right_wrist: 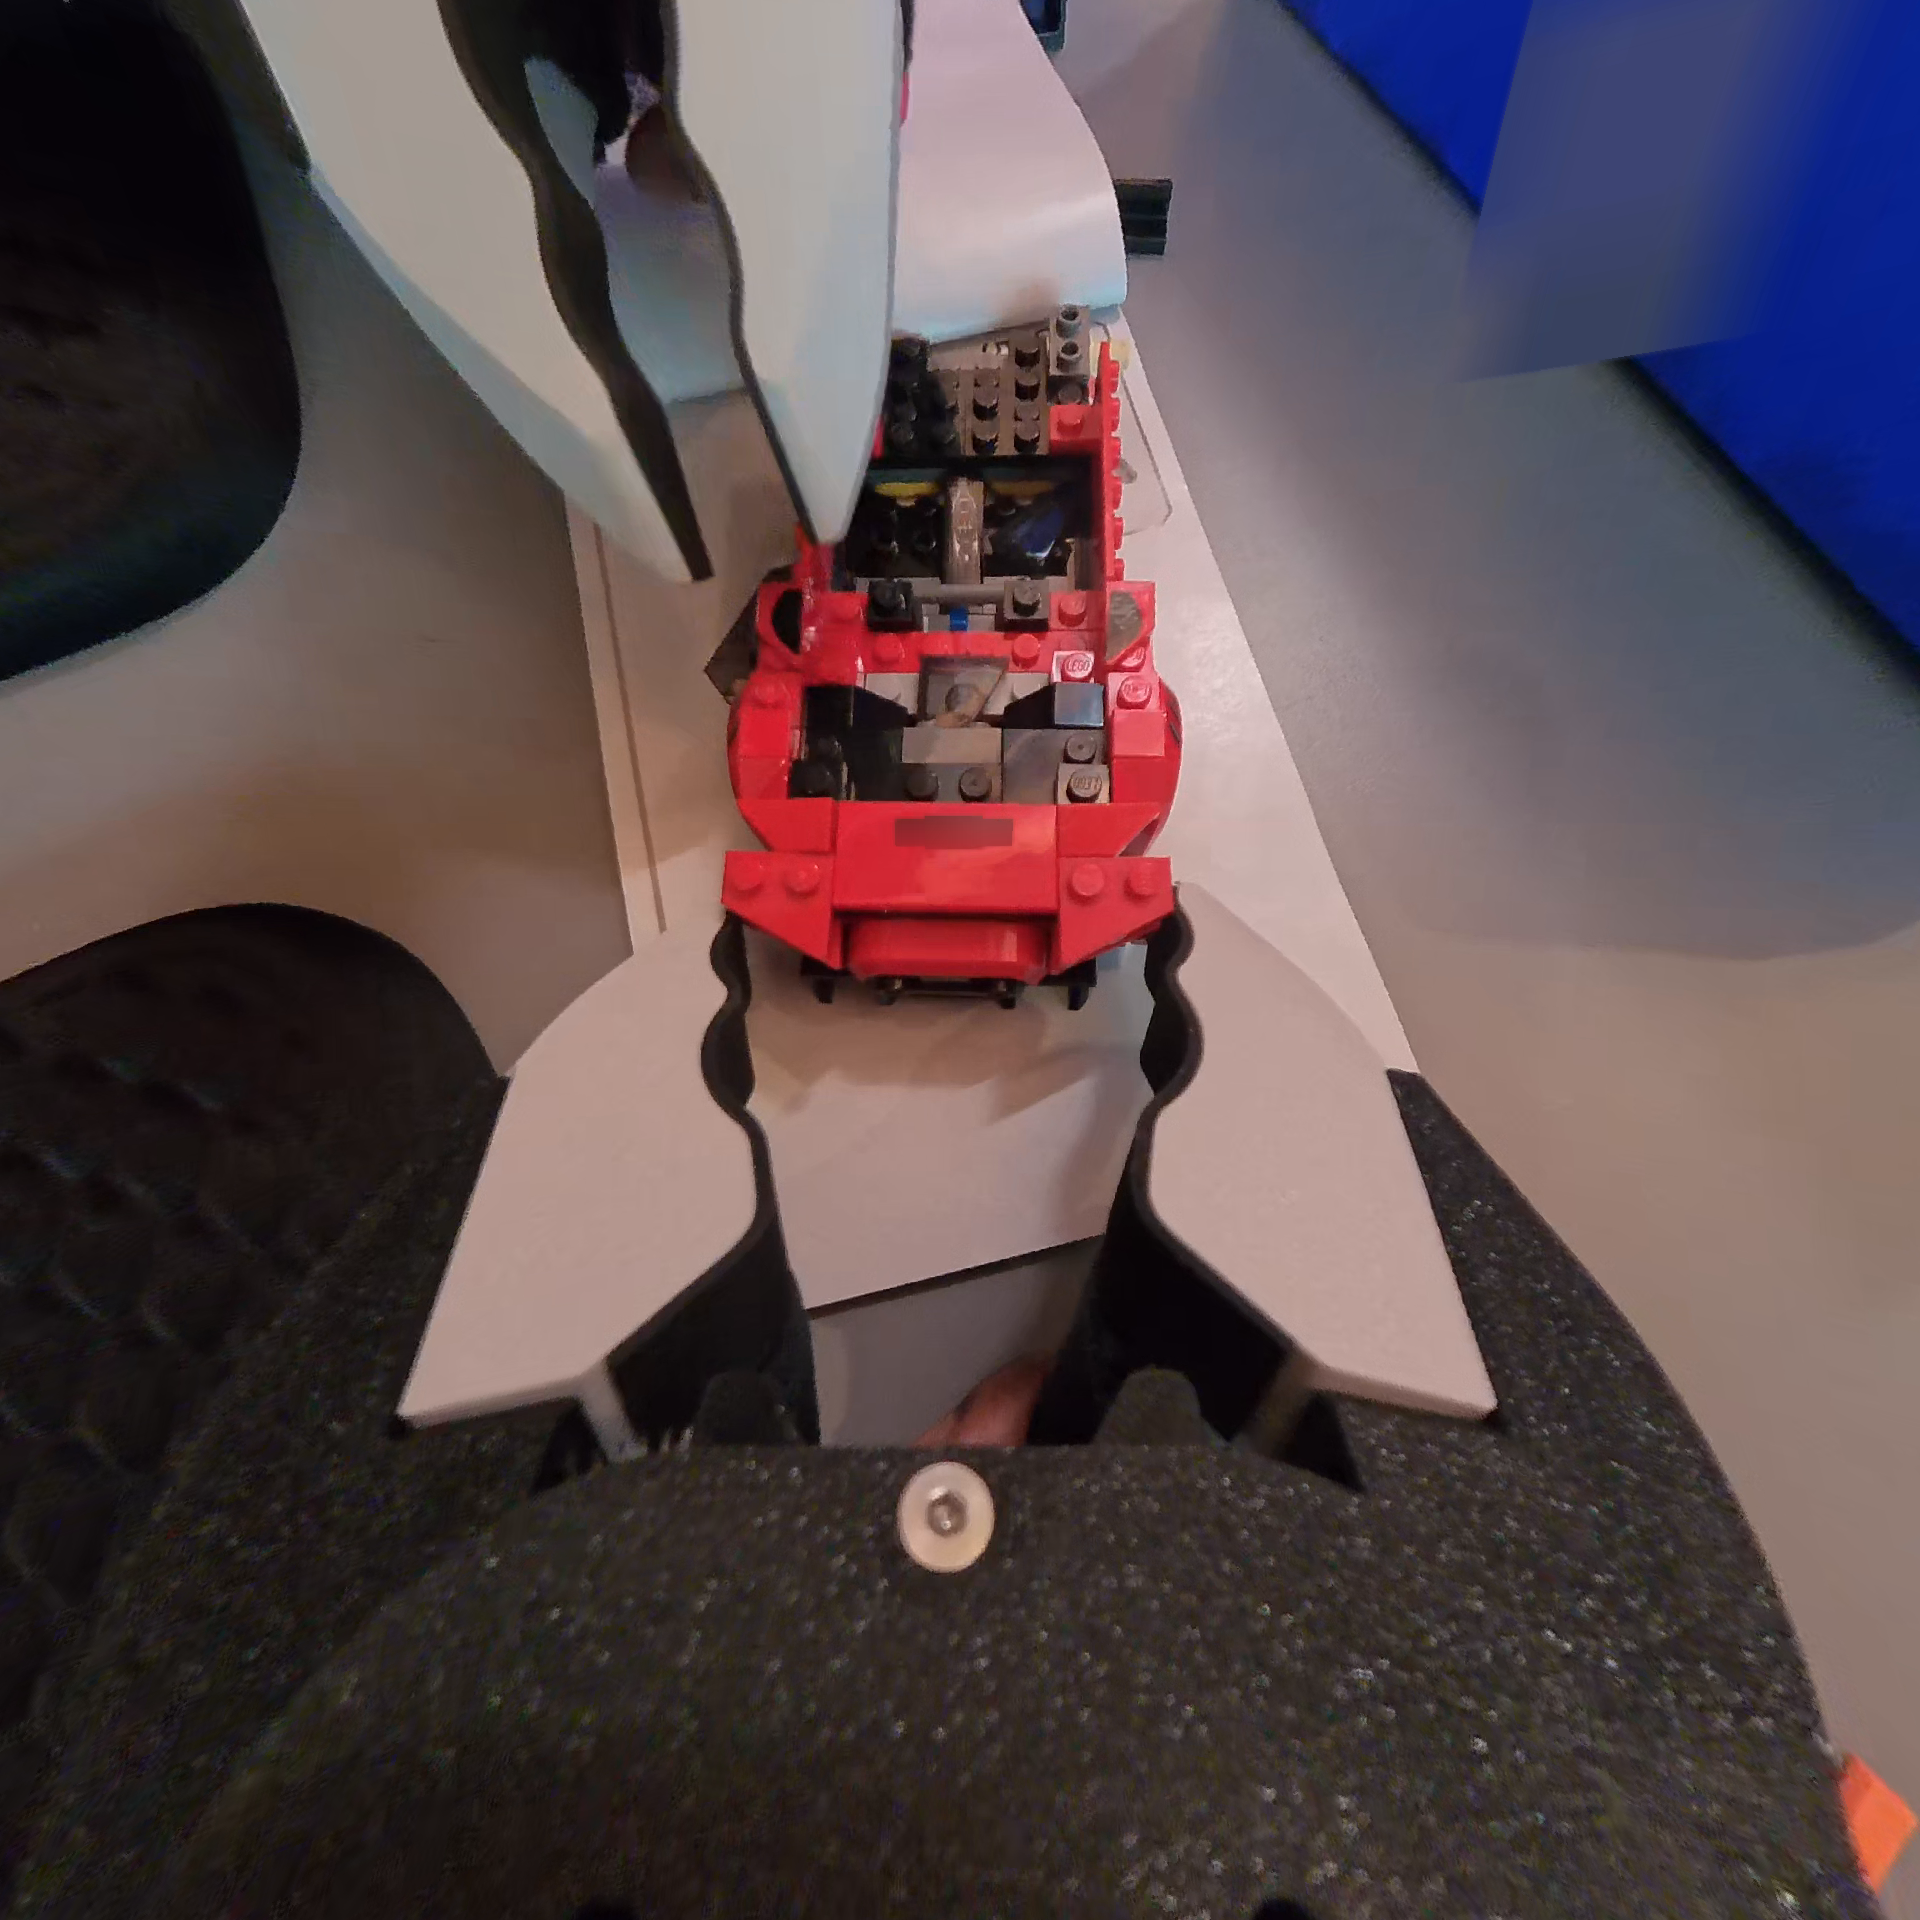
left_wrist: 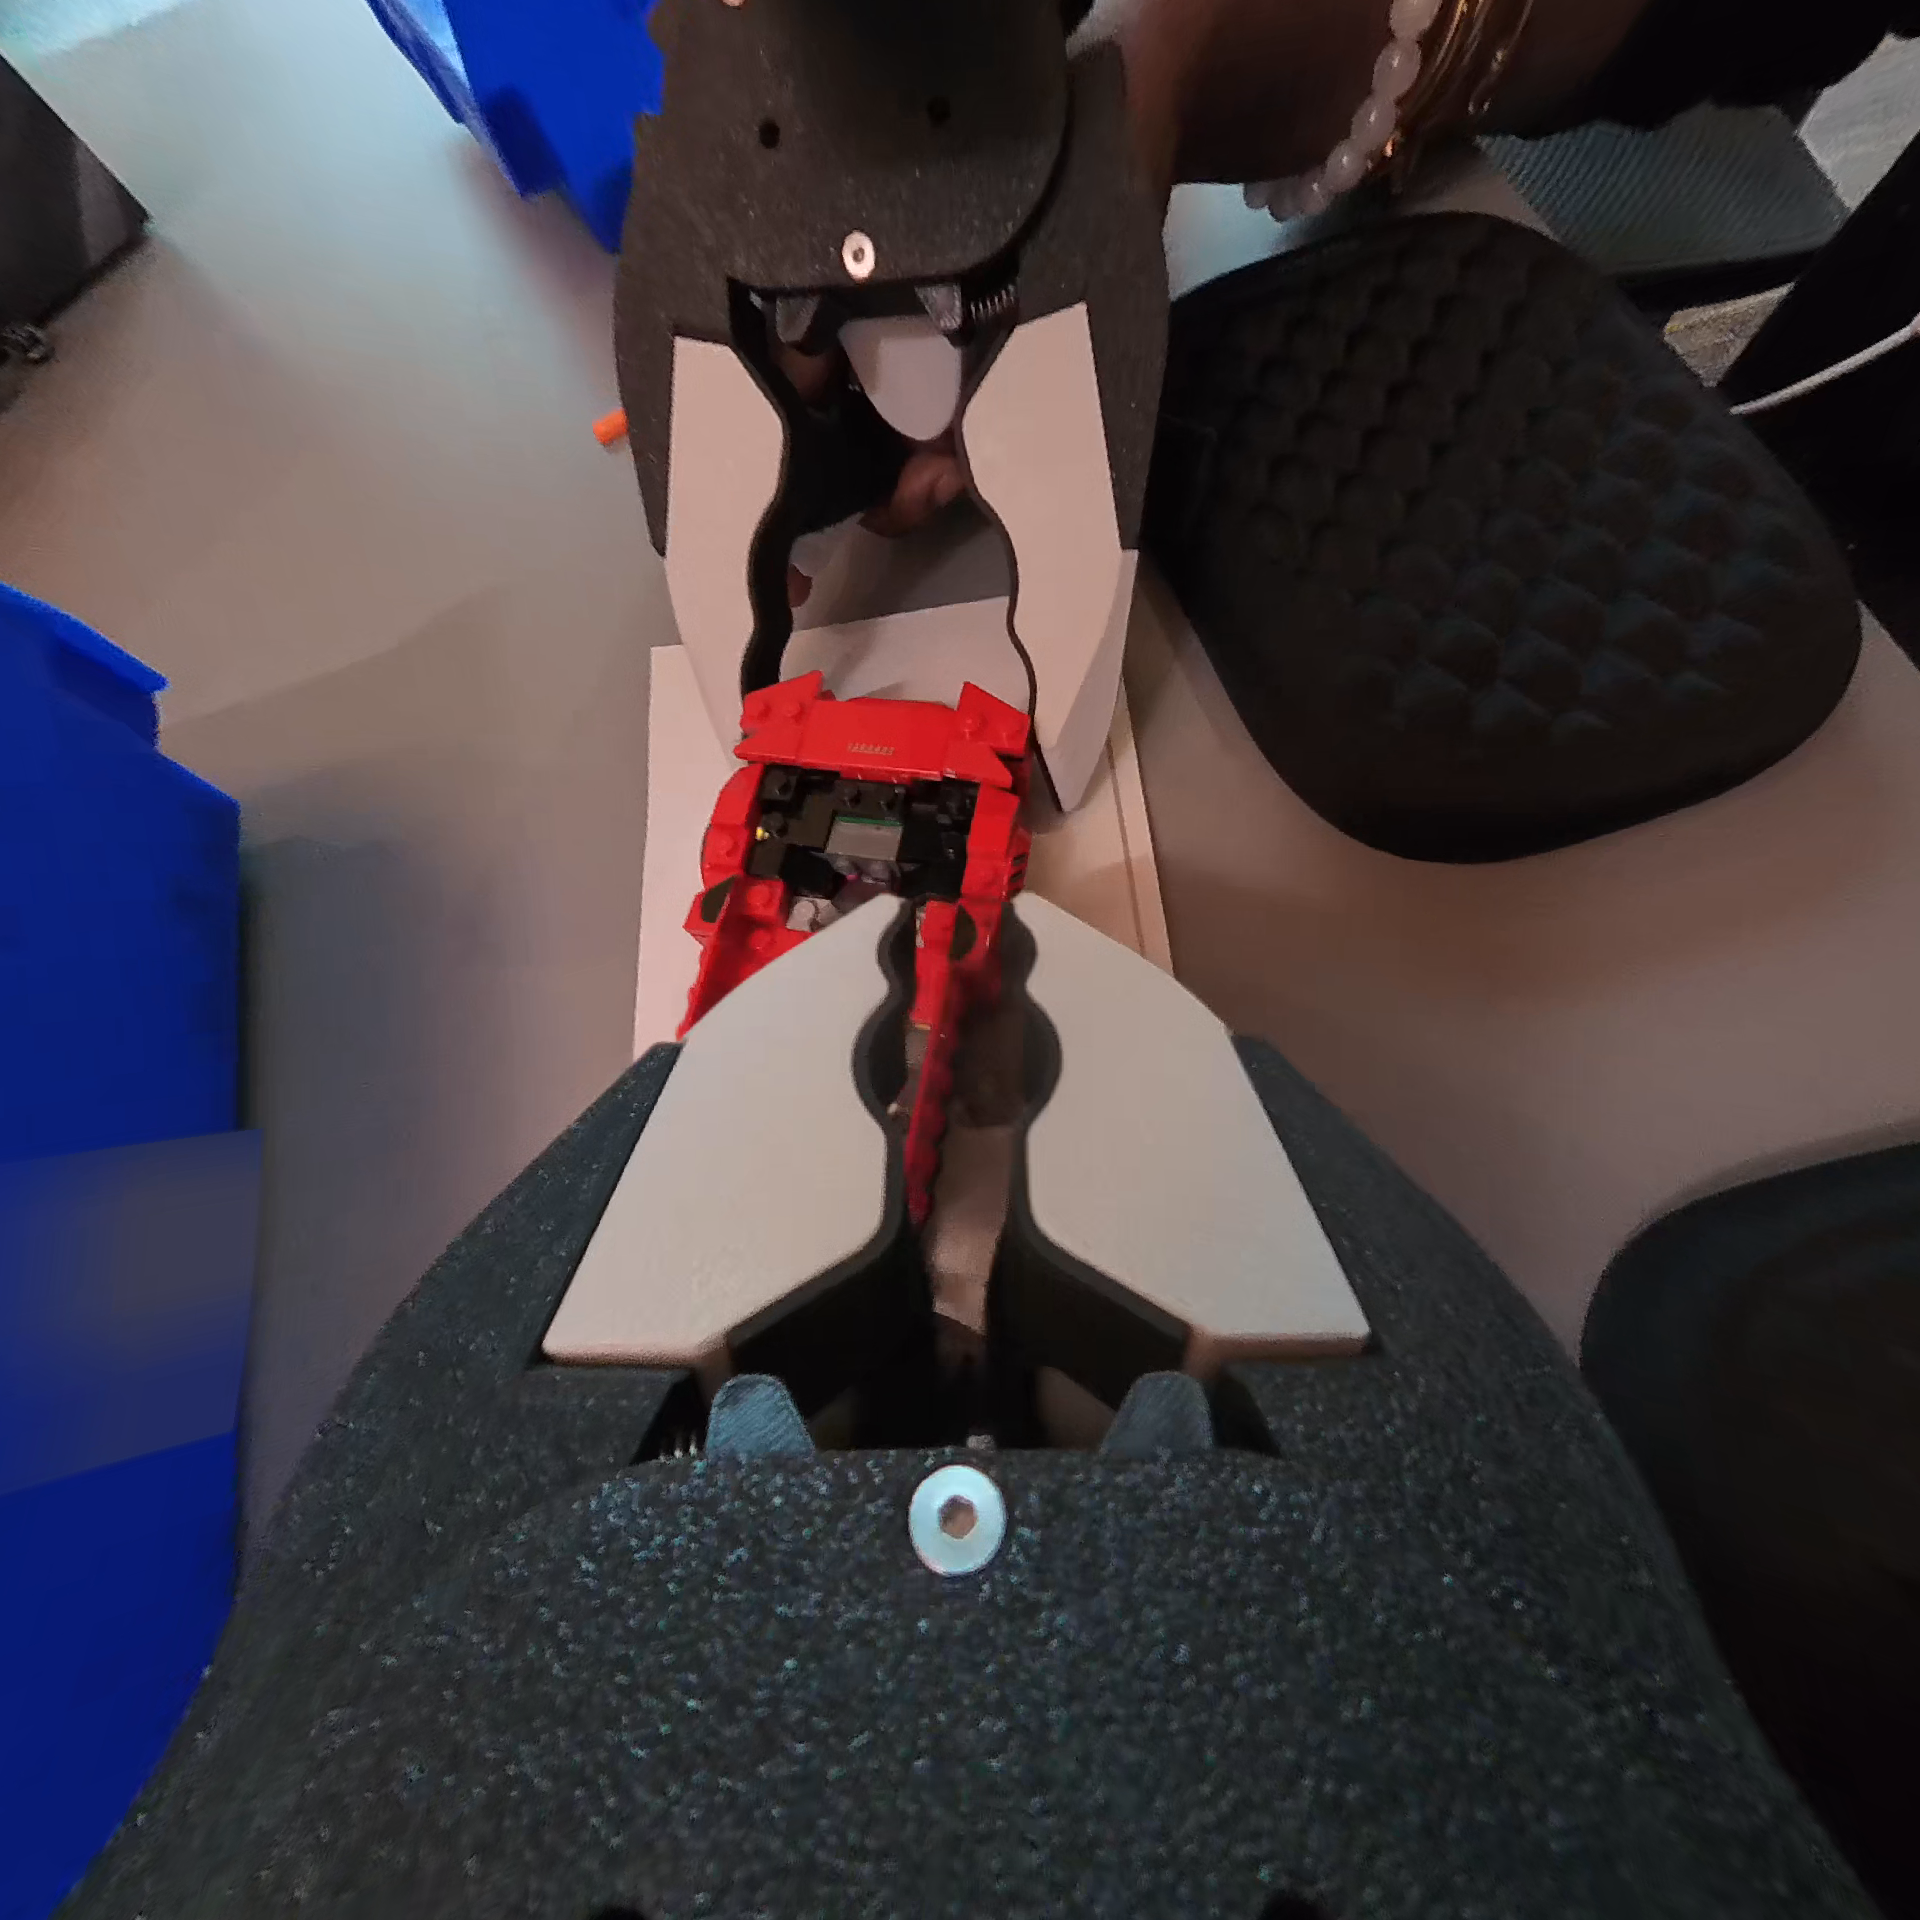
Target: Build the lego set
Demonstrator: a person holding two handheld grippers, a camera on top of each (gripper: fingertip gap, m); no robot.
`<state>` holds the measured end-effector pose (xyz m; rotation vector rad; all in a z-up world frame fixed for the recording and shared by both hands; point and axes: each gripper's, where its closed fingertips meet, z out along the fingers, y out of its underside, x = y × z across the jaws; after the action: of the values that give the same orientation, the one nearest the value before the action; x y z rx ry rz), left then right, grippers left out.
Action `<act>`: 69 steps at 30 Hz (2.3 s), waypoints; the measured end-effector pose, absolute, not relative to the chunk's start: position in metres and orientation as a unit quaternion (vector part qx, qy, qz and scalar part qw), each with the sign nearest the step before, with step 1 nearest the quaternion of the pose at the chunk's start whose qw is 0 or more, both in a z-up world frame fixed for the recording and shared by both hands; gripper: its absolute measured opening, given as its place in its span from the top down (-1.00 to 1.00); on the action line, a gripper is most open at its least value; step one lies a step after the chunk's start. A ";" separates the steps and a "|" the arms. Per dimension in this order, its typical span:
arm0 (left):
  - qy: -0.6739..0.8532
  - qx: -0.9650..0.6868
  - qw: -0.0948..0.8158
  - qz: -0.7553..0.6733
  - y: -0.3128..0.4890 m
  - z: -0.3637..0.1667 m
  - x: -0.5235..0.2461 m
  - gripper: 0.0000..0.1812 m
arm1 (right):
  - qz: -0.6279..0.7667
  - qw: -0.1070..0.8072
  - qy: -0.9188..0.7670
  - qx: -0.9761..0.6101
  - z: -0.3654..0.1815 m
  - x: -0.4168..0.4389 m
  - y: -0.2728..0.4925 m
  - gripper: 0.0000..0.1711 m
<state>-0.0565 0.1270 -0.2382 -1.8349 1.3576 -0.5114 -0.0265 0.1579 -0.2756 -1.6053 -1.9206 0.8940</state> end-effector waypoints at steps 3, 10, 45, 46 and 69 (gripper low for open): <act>0.519 -0.726 0.406 -0.199 0.134 -0.232 -0.050 1.00 | 0.326 0.240 -0.701 -0.586 -0.276 -0.026 0.158 0.13; 0.537 -0.733 0.357 -0.216 0.140 -0.241 -0.028 1.00 | 0.326 0.241 -0.701 -0.587 -0.276 -0.026 0.158 0.13; 0.544 -0.734 0.341 -0.223 0.132 -0.225 -0.052 0.86 | 0.320 0.237 -0.703 -0.589 -0.276 -0.026 0.158 0.13; 0.549 -0.730 0.339 -0.224 0.127 -0.228 -0.051 0.79 | 0.320 0.237 -0.703 -0.589 -0.276 -0.026 0.158 0.13; 0.548 -0.713 0.414 -0.140 0.140 -0.246 -0.024 0.75 | 0.318 0.193 -0.765 -0.526 -0.276 -0.014 0.169 0.13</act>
<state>-0.0243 0.1395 -0.2461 -1.7937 1.3775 -0.3520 -0.0136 0.1693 -0.2764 -1.4764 -2.1454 0.8936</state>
